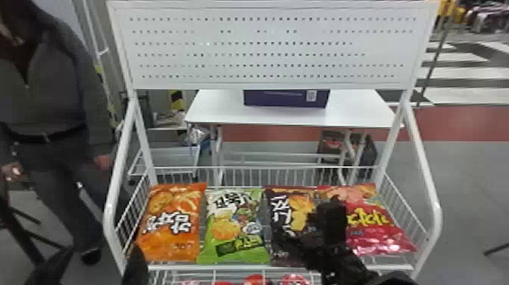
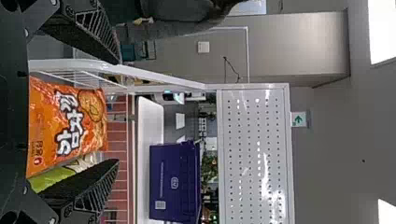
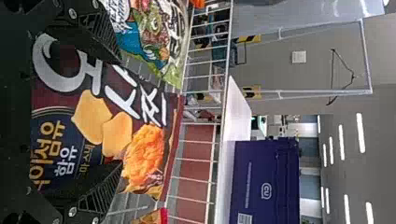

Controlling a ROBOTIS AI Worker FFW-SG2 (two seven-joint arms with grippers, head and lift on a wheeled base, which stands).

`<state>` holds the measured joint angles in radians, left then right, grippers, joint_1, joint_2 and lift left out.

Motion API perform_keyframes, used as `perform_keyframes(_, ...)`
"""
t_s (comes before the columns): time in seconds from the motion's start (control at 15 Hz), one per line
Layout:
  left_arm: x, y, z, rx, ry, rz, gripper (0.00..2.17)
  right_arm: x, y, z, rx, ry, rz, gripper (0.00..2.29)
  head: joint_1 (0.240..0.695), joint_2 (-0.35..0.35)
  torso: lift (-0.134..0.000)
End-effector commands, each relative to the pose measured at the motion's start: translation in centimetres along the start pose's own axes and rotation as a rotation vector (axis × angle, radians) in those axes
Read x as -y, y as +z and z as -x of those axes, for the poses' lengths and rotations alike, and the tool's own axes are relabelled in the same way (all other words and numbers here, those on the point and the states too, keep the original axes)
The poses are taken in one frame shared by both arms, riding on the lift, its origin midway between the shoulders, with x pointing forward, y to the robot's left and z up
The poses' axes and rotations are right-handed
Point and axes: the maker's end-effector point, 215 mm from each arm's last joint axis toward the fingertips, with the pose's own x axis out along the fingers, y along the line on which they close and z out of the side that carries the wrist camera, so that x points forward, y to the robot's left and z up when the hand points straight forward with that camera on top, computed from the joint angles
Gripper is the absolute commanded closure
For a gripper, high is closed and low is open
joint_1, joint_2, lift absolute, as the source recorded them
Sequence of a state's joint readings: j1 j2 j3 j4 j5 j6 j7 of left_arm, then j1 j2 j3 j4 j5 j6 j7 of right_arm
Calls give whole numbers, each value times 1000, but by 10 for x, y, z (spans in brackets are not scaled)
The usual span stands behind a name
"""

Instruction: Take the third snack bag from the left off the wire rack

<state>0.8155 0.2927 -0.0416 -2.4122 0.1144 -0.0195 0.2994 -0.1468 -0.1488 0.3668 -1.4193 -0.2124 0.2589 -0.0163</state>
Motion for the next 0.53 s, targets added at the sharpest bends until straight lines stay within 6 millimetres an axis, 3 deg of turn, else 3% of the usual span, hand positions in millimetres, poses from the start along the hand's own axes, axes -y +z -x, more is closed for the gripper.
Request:
perform_keyframes(0.0,0,0,-1,1,-3,-1,140,8,2,-4,-15,-24,4,164,499,0,0)
perform_keyframes(0.07,-1,1,-2,3,-1,-3,140,12,-5,-7,-42,-28,6,431,499,0,0)
perform_keyframes(0.13,-1,1,-2,2,-3,-2,140,12,-10,-7,-56,-25,3,1031,499,0,0)
perform_keyframes(0.2,0,1,-2,4,-4,-1,140,12,-12,-7,-65,-23,1,1791,499,0,0)
perform_keyframes(0.27,0,0,-2,2,-5,-1,140,11,-16,-6,-79,-12,-4,2162,499,0,0)
perform_keyframes(0.47,0,1,-2,4,-5,-2,140,8,-11,-2,-61,14,-34,2246,499,0,0)
